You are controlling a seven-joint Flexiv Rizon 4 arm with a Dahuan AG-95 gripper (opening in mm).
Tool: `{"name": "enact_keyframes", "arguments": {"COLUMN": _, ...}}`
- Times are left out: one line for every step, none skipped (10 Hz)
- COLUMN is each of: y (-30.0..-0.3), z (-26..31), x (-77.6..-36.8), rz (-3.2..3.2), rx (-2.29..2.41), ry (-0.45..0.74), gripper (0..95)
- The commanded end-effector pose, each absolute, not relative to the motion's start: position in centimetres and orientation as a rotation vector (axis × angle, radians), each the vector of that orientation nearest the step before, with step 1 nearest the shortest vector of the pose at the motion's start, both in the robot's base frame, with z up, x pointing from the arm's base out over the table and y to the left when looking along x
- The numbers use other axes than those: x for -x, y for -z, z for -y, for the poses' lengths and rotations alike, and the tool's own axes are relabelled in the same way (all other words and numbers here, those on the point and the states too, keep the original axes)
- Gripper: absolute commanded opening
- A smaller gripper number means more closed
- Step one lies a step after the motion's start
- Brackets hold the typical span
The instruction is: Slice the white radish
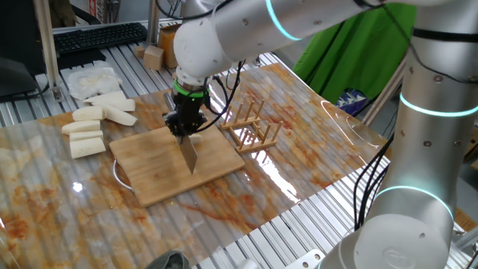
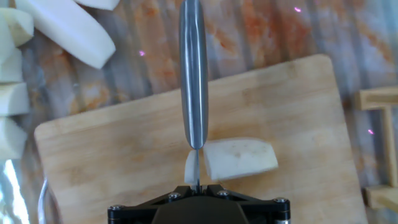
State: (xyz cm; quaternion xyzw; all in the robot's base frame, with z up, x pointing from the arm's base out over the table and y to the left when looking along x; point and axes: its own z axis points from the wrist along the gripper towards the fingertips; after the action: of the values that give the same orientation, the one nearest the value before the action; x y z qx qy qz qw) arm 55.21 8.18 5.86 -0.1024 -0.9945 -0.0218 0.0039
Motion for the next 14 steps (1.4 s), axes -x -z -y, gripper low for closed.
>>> {"name": "enact_keyframes", "arguments": {"y": -6.2, "z": -8.1, "x": -55.1, "rz": 3.112, "rx": 0.332, "ry": 0.097, "gripper": 0.0}}
{"name": "enact_keyframes", "arguments": {"y": -6.3, "z": -8.1, "x": -55.1, "rz": 3.111, "rx": 0.335, "ry": 0.103, "gripper": 0.0}}
{"name": "enact_keyframes", "arguments": {"y": -6.7, "z": -8.0, "x": -55.0, "rz": 3.110, "rx": 0.348, "ry": 0.110, "gripper": 0.0}}
{"name": "enact_keyframes", "arguments": {"y": -6.9, "z": -7.9, "x": -54.9, "rz": 3.111, "rx": 0.351, "ry": 0.107, "gripper": 0.0}}
{"name": "enact_keyframes", "arguments": {"y": -7.2, "z": -7.9, "x": -54.9, "rz": 3.108, "rx": 0.353, "ry": 0.108, "gripper": 0.0}}
{"name": "enact_keyframes", "arguments": {"y": -7.7, "z": -7.8, "x": -55.0, "rz": 3.107, "rx": 0.353, "ry": 0.108, "gripper": 0.0}}
{"name": "enact_keyframes", "arguments": {"y": -8.0, "z": -7.7, "x": -55.0, "rz": 3.105, "rx": 0.350, "ry": 0.106, "gripper": 0.0}}
{"name": "enact_keyframes", "arguments": {"y": -8.4, "z": -7.5, "x": -55.1, "rz": 3.100, "rx": 0.343, "ry": 0.103, "gripper": 0.0}}
{"name": "enact_keyframes", "arguments": {"y": -8.6, "z": -7.3, "x": -55.1, "rz": 3.099, "rx": 0.336, "ry": 0.101, "gripper": 0.0}}
{"name": "enact_keyframes", "arguments": {"y": -8.6, "z": -7.2, "x": -55.2, "rz": 3.102, "rx": 0.325, "ry": 0.093, "gripper": 0.0}}
{"name": "enact_keyframes", "arguments": {"y": -8.5, "z": -7.1, "x": -55.3, "rz": 3.104, "rx": 0.314, "ry": 0.088, "gripper": 0.0}}
{"name": "enact_keyframes", "arguments": {"y": -8.3, "z": -6.8, "x": -55.4, "rz": 3.106, "rx": 0.295, "ry": 0.086, "gripper": 0.0}}
{"name": "enact_keyframes", "arguments": {"y": -8.3, "z": -6.7, "x": -55.5, "rz": 3.107, "rx": 0.291, "ry": 0.086, "gripper": 0.0}}
{"name": "enact_keyframes", "arguments": {"y": -8.1, "z": -6.4, "x": -55.6, "rz": 3.108, "rx": 0.281, "ry": 0.089, "gripper": 0.0}}
